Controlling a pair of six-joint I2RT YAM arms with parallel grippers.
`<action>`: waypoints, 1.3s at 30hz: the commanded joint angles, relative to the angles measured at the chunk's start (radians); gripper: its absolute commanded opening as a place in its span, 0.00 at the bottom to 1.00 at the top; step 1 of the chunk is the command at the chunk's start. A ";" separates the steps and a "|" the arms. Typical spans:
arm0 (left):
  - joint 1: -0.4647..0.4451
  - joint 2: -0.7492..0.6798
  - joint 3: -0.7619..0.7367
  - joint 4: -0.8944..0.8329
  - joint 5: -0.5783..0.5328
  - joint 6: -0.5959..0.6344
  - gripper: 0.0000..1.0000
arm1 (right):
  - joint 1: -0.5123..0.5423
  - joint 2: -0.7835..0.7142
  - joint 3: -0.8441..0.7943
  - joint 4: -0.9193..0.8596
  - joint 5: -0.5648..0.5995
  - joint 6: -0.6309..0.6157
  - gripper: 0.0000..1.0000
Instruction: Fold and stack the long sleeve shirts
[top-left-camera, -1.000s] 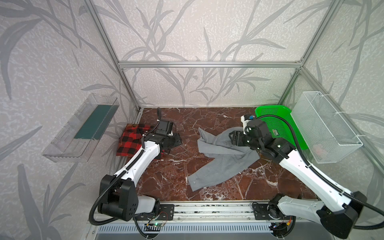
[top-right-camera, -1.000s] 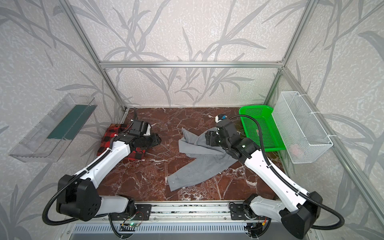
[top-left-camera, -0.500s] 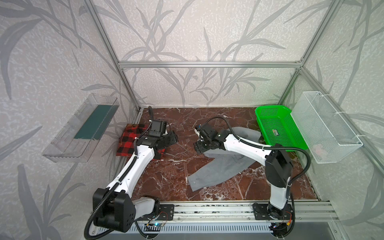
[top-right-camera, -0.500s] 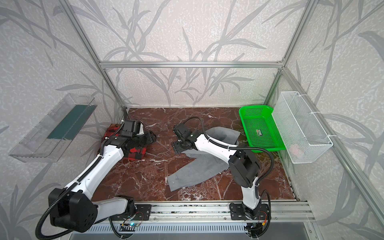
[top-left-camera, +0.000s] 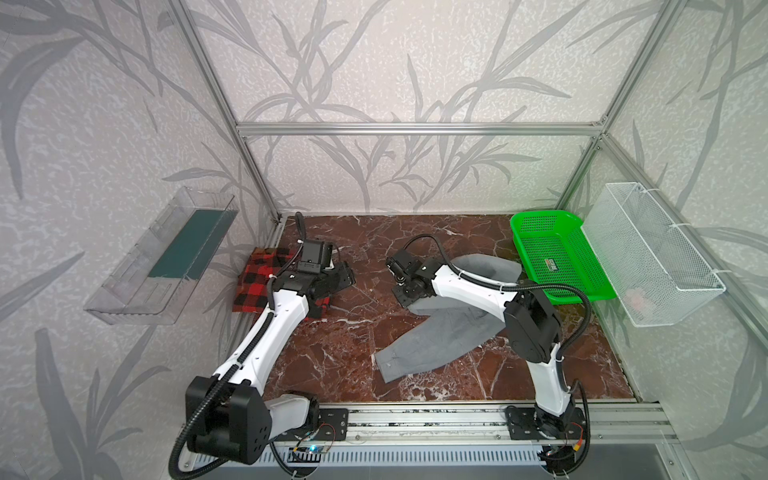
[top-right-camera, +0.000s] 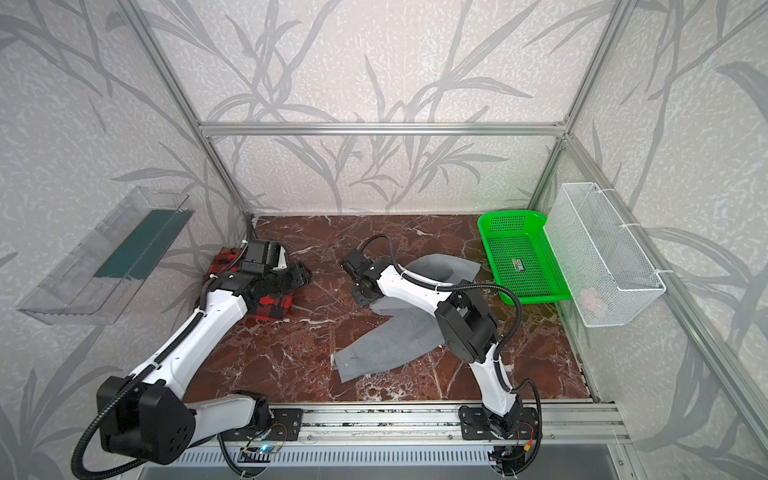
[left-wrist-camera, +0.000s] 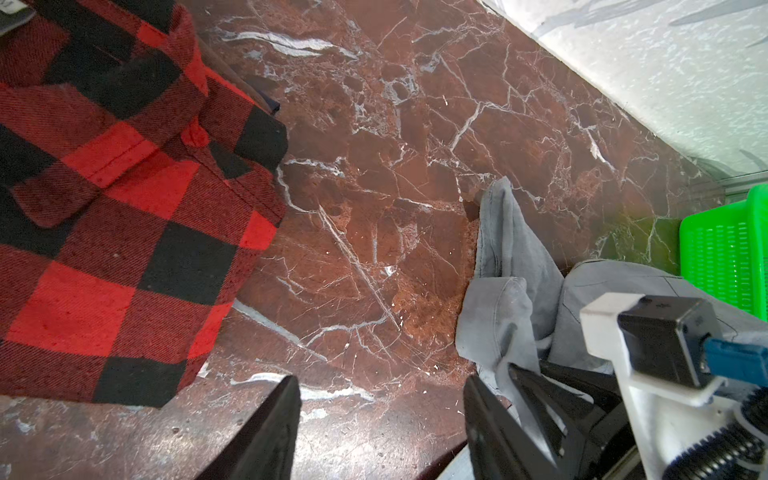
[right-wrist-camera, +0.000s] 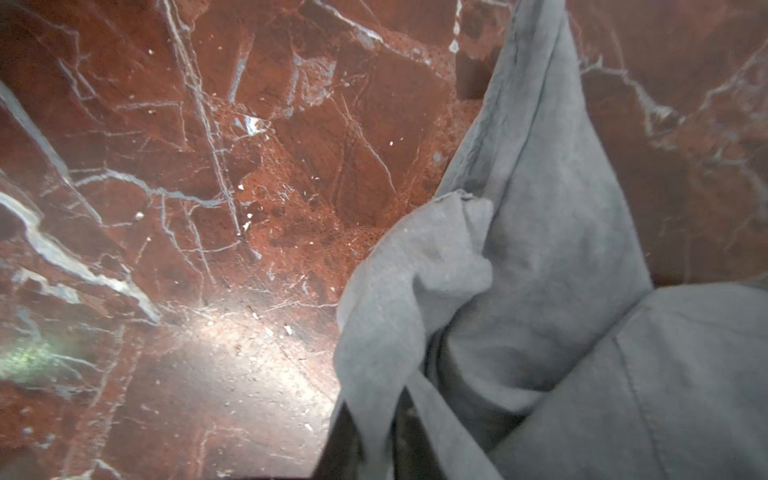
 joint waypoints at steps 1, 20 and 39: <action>0.006 0.000 -0.007 -0.028 -0.010 0.010 0.63 | -0.006 -0.105 0.036 -0.051 0.035 -0.031 0.00; -0.134 0.047 -0.064 0.317 0.224 0.145 0.71 | -0.239 -0.887 -0.024 -0.072 -0.233 -0.083 0.00; -0.274 0.797 0.571 0.134 0.093 -0.026 0.74 | -0.381 -1.142 -0.115 -0.074 -0.274 -0.065 0.00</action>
